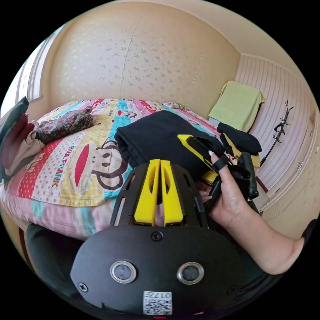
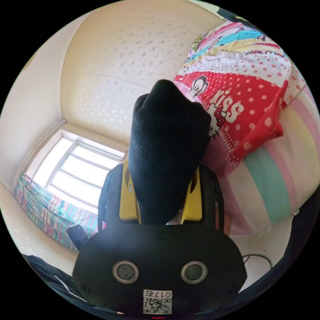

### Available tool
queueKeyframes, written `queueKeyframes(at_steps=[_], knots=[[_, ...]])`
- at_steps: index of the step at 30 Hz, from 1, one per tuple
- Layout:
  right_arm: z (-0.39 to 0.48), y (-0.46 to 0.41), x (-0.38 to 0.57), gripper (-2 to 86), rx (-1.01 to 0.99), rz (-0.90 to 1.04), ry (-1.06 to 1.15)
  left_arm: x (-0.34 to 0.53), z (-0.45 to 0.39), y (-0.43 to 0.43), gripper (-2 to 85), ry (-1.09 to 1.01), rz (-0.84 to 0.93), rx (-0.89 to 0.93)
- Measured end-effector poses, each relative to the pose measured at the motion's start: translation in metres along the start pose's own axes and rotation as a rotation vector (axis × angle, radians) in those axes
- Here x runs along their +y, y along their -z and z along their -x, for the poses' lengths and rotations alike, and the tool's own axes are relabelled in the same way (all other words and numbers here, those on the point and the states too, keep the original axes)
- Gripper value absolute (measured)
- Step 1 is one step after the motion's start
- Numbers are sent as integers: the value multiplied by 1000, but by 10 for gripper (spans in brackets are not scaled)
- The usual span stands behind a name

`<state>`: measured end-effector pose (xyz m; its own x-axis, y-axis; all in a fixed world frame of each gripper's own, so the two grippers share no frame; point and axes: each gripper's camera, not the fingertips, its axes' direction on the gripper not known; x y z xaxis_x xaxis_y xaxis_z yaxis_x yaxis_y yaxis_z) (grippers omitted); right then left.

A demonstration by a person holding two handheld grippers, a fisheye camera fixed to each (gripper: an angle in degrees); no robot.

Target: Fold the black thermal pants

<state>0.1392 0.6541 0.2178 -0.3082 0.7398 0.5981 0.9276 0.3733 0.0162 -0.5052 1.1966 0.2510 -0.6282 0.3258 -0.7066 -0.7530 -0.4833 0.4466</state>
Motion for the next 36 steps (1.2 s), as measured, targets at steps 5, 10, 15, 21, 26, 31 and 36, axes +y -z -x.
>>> queueKeyframes(at_steps=[5, 10, 15, 21, 26, 31, 36], knots=[[5, 15, -2, 201, -62, -40, -87, -28, 25, 33, 69, 73, 27, -11], [2, 32, -7, 189, -183, -63, -234, -51, 78, 80, 86, 254, 9, 107], [11, 47, -6, 180, -281, -83, -307, -51, 117, 101, 146, 471, 11, 367], [30, 69, 1, 177, -349, -81, -325, -46, 139, 122, 204, 621, 12, 447], [63, 87, 10, 176, -373, -58, -242, -40, 136, 139, 207, 664, -13, 558], [84, 108, 17, 175, -425, -103, -204, -14, 149, 148, 183, 735, -51, 854], [116, 140, 3, 176, -454, -175, -73, -19, 128, 167, 166, 643, -101, 925]])
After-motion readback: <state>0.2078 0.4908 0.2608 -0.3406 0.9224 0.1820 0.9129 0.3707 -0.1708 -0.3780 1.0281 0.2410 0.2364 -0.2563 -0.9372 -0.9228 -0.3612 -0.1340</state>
